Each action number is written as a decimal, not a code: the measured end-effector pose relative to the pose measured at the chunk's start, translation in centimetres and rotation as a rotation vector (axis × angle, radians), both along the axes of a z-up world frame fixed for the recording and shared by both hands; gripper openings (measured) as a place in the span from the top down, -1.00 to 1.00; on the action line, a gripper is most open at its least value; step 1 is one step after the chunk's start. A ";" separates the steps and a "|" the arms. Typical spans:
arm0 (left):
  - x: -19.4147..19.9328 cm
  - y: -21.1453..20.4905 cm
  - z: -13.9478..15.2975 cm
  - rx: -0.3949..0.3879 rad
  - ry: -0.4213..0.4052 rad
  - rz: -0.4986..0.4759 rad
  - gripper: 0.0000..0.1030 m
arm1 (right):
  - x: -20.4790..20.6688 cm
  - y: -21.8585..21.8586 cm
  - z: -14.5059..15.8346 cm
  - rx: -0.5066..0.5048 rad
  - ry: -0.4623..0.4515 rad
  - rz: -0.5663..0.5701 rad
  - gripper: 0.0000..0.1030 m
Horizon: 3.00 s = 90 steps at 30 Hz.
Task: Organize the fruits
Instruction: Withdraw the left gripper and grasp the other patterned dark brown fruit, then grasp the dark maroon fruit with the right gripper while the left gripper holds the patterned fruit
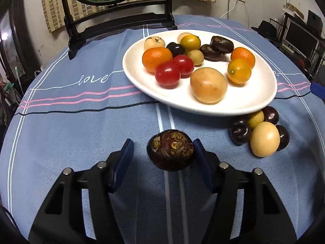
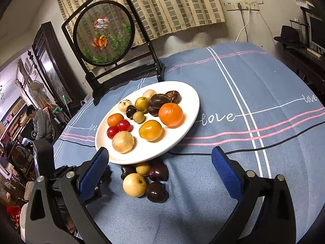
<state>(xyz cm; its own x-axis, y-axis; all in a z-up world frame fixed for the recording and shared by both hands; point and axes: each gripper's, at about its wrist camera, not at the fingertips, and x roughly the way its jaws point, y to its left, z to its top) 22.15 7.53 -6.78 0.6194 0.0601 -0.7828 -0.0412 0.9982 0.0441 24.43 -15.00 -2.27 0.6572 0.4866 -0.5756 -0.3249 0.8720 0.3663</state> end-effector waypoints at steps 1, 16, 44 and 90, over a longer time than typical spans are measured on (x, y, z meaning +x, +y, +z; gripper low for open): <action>-0.1 -0.2 0.0 0.002 -0.004 -0.007 -0.08 | 0.0 0.1 -0.1 0.000 0.003 0.007 -0.97; 0.2 0.3 0.2 -0.011 -0.009 0.022 0.11 | -1.0 2.6 -4.0 -0.197 0.101 0.087 -0.96; 0.2 0.0 0.1 0.012 -0.006 0.012 0.09 | -1.1 -1.4 -2.8 -0.056 0.022 0.124 -0.31; -5.1 -0.4 6.2 0.001 -0.275 0.012 0.12 | -4.3 -1.0 -1.4 -0.105 -0.047 0.103 0.38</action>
<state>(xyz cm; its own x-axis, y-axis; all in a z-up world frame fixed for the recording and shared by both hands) 17.02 7.14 -0.59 0.8081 0.0691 -0.5850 -0.0632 0.9975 0.0306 20.13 -15.99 -3.70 0.6342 0.4915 -0.5968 -0.4291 0.8659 0.2571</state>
